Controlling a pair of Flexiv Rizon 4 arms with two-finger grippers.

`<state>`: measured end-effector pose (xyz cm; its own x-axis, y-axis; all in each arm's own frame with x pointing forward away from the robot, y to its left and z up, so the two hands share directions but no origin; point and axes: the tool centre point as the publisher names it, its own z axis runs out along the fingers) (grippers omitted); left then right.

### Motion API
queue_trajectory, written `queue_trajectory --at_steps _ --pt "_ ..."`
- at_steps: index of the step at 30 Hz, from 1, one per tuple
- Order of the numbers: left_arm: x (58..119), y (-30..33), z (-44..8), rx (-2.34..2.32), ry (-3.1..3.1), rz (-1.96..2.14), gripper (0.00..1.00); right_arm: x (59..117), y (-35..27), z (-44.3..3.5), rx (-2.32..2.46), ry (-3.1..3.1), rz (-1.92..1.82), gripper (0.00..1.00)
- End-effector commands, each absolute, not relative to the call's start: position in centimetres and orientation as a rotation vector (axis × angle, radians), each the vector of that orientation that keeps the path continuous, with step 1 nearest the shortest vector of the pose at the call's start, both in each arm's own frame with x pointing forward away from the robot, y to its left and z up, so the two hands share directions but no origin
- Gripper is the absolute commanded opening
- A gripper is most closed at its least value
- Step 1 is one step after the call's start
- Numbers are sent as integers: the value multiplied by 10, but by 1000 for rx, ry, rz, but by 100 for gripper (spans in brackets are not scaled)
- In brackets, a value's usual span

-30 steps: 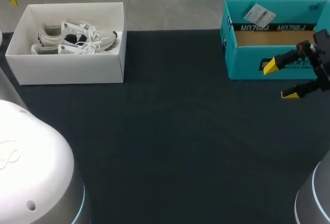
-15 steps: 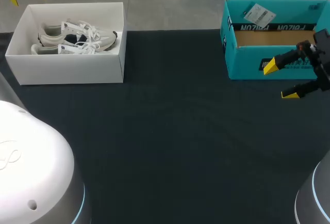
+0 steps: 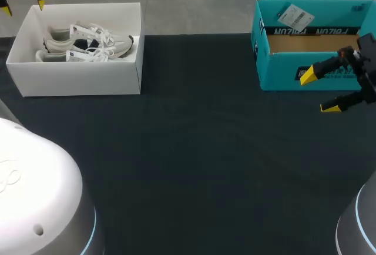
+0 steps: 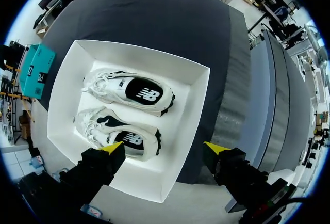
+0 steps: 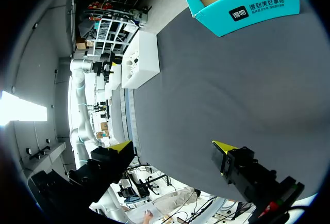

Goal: Take the shoe out of the shoebox, open the shoe tongue, remove and reinsert the insole, then place the shoe into the shoebox

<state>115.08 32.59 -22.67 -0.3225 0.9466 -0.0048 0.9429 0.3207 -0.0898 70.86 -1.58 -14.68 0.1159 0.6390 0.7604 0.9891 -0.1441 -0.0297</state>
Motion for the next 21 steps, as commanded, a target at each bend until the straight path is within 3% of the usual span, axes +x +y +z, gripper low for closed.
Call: queue_trajectory --at_steps 1,21 --pt "1118 322 -236 -1884 -2527 16 100 708 -15 -148 -1851 -1576 -824 100" --pt "1111 319 -246 -1958 -2513 -99 100 708 -15 -148 -1851 -1576 -824 100"
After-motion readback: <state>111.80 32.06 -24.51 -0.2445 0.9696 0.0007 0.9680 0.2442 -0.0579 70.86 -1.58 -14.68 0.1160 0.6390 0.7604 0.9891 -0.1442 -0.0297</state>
